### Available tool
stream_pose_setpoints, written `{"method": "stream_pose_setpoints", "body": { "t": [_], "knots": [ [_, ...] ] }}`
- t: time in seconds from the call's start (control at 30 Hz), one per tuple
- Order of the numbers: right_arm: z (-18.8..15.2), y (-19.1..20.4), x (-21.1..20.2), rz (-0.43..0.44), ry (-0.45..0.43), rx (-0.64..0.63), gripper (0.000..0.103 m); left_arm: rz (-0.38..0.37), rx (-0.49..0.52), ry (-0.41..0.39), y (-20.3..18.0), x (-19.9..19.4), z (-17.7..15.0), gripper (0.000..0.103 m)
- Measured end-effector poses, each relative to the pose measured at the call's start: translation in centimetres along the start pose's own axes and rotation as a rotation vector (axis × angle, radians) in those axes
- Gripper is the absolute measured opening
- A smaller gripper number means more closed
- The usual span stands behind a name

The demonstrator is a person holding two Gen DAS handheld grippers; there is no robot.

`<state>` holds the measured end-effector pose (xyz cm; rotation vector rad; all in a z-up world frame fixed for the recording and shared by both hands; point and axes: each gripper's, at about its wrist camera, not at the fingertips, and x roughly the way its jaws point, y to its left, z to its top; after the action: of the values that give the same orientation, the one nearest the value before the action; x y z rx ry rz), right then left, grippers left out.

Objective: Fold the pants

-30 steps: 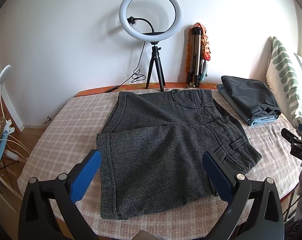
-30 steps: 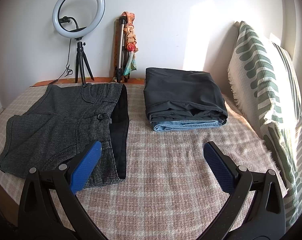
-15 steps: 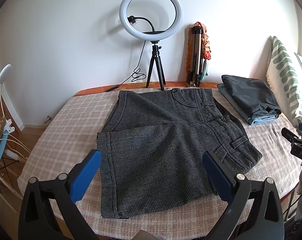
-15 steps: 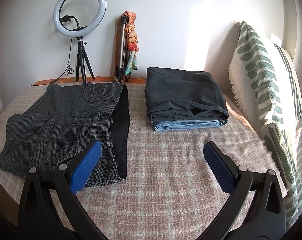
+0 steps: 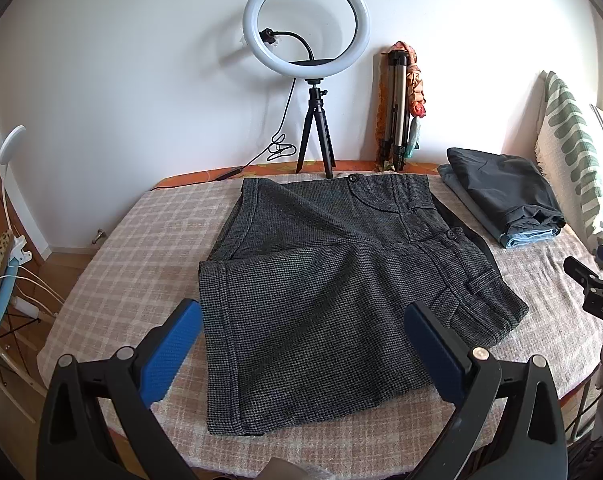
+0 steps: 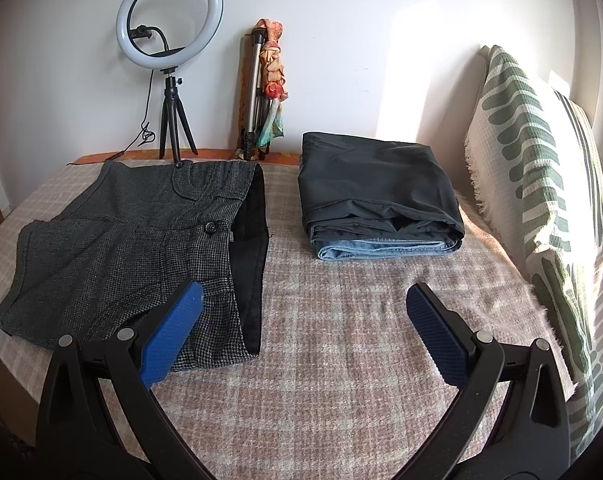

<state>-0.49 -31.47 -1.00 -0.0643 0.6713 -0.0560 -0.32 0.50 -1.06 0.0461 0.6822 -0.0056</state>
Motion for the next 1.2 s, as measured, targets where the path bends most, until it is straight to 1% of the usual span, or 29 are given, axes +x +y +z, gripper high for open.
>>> {"method": "stream_pose_setpoints", "body": {
  "t": [0.1, 0.27, 0.3, 0.47, 0.53, 0.6, 0.63, 0.7, 0.77, 0.83, 0.9, 0.93, 0.97, 1.0, 1.03, 1.1, 1.13, 1.2],
  "knots": [
    [0.0, 0.1, -0.2, 0.009, 0.000, -0.008, 0.103, -0.004, -0.003, 0.029, 0.0, 0.2, 0.1, 0.102],
    [-0.2, 0.4, -0.6, 0.029, -0.004, -0.028, 0.103, -0.004, -0.007, 0.045, 0.3, 0.4, -0.1, 0.102],
    [-0.1, 0.5, -0.6, 0.033, -0.004, -0.034, 0.103, -0.007, -0.012, 0.062, 0.4, 0.6, -0.1, 0.102],
    [-0.2, 0.7, -0.6, 0.058, 0.010, -0.044, 0.103, -0.010, -0.006, 0.077, 1.0, 1.3, -0.7, 0.102],
    [-0.2, 0.9, -0.6, 0.089, 0.020, -0.054, 0.103, -0.003, 0.011, 0.089, 1.3, 1.5, -1.1, 0.102],
    [-0.4, 1.5, -0.4, 0.138, 0.037, -0.096, 0.103, -0.012, 0.028, 0.123, 1.6, 1.9, -1.6, 0.102],
    [-0.6, 1.8, -0.3, 0.157, 0.048, -0.120, 0.103, -0.029, 0.033, 0.130, 1.8, 2.0, -1.8, 0.102],
    [-1.3, 2.7, 0.1, 0.203, 0.074, -0.184, 0.103, -0.101, 0.048, 0.149, 2.3, 2.2, -2.5, 0.102],
    [-2.0, 3.7, 0.4, 0.238, 0.091, -0.253, 0.103, -0.135, 0.058, 0.175, 3.1, 2.3, -3.2, 0.102],
    [-2.6, 4.7, 0.5, 0.265, 0.081, -0.321, 0.103, -0.158, 0.066, 0.183, 3.3, 2.6, -4.1, 0.102],
    [-3.2, 5.7, 0.4, 0.272, 0.054, -0.411, 0.103, -0.148, 0.114, 0.209, 3.2, 2.7, -4.8, 0.102],
    [-3.5, 6.2, 0.5, 0.270, 0.045, -0.456, 0.103, -0.126, 0.151, 0.217, 3.3, 2.8, -5.0, 0.102],
    [-3.7, 6.6, 0.7, 0.270, 0.047, -0.486, 0.103, -0.102, 0.192, 0.223, 3.3, 2.8, -5.1, 0.102],
    [-3.8, 6.9, 0.9, 0.281, 0.058, -0.500, 0.103, -0.075, 0.243, 0.227, 3.3, 2.9, -5.2, 0.102],
    [-3.9, 7.2, 1.2, 0.302, 0.073, -0.504, 0.103, -0.063, 0.294, 0.237, 3.2, 3.0, -5.2, 0.102],
    [-4.2, 7.9, 1.6, 0.344, 0.104, -0.532, 0.102, -0.077, 0.384, 0.260, 2.6, 3.2, -5.5, 0.102],
    [-4.5, 8.5, 1.7, 0.347, 0.107, -0.569, 0.097, -0.091, 0.416, 0.268, 2.3, 3.3, -5.9, 0.102],
    [-5.2, 9.5, 2.1, 0.344, 0.113, -0.646, 0.095, -0.107, 0.479, 0.276, 1.7, 3.5, -6.6, 0.098]
  ]
}}
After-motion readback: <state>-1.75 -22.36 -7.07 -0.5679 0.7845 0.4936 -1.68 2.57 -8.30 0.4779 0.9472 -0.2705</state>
